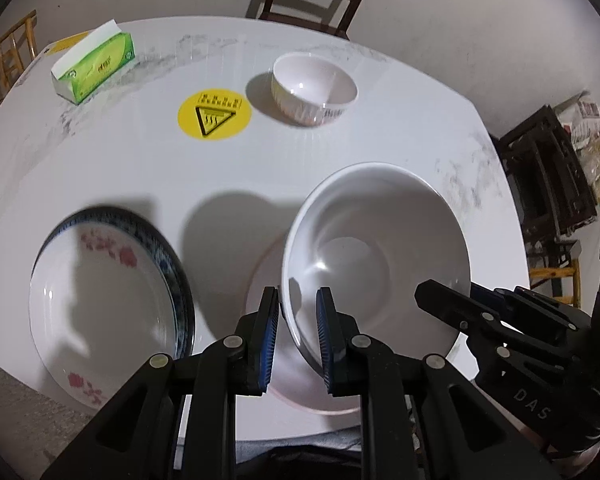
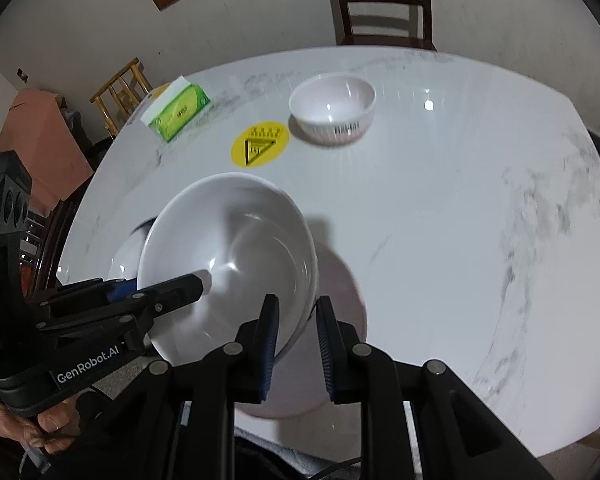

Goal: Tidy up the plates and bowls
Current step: 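Lift the white 'Dog' bowl with both tools over the pink bowl, then lower the 'Dog' bowl into the pink bowl and open both tools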

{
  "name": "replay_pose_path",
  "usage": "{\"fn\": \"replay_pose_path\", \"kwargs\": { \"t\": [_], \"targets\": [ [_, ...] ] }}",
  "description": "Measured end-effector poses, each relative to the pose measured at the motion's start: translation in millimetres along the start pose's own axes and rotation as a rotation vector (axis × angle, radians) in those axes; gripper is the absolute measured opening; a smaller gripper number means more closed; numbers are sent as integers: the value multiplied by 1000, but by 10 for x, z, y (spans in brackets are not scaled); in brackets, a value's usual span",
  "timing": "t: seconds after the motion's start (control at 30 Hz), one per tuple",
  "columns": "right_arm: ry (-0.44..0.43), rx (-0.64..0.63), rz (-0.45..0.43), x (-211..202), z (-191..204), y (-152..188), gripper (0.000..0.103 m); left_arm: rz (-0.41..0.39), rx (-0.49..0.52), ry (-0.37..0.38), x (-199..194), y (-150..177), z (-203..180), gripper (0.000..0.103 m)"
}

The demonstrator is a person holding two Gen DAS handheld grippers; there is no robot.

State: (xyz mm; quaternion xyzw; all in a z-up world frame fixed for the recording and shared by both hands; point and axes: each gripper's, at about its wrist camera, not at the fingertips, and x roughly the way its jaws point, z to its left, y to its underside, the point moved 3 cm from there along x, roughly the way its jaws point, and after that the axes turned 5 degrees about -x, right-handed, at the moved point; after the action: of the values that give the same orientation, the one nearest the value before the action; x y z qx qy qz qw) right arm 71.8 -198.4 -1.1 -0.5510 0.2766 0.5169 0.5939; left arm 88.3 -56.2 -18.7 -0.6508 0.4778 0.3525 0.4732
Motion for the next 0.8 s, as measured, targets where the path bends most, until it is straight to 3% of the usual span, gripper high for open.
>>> {"fn": "replay_pose_path", "kwargs": {
  "t": [0.23, 0.8],
  "targets": [
    [-1, 25, 45, 152, -35, 213, 20, 37, 7, -25, 156, 161, 9, 16],
    [2, 41, 87, 405, -100, 242, 20, 67, 37, -95, 383, 192, -20, 16]
  ]
}}
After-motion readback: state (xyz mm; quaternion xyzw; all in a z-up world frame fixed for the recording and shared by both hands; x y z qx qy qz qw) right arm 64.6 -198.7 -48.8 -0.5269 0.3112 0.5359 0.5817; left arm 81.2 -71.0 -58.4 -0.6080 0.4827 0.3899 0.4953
